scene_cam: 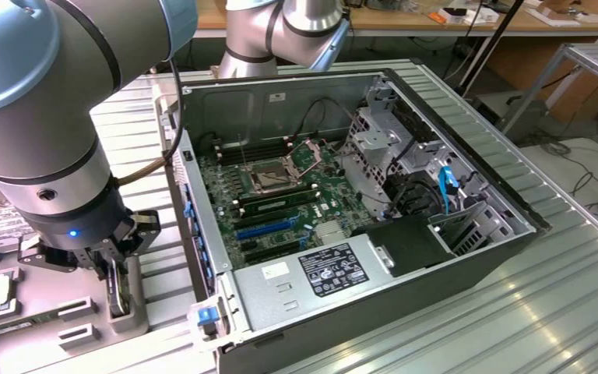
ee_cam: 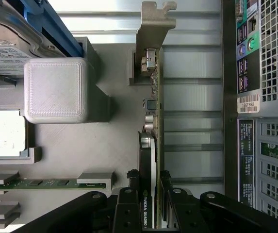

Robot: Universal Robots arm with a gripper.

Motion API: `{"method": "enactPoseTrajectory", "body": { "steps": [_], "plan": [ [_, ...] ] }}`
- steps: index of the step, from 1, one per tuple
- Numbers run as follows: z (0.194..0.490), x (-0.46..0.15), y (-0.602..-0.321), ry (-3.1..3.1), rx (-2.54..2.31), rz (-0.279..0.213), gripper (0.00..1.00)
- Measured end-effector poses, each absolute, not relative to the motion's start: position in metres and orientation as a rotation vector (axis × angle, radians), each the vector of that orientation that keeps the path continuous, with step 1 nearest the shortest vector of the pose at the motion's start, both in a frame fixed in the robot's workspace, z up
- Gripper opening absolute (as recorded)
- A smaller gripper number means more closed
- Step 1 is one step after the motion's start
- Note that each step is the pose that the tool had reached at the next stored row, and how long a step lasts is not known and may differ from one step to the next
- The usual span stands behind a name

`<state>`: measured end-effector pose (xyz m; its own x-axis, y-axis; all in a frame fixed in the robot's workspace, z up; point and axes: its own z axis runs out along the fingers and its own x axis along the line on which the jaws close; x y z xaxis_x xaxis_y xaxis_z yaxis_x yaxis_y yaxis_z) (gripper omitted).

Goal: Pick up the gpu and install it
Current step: 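Pick up the gpu and move the gpu toward the slot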

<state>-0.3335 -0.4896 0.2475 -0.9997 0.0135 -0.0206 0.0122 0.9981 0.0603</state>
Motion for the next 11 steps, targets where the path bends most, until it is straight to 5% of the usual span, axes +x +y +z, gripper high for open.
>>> {"method": "enactPoseTrajectory", "body": {
  "steps": [11],
  "plan": [
    [0.2475, -0.3335, -0.49, 3.119, 0.02, 0.094, 0.27]
  ]
}}
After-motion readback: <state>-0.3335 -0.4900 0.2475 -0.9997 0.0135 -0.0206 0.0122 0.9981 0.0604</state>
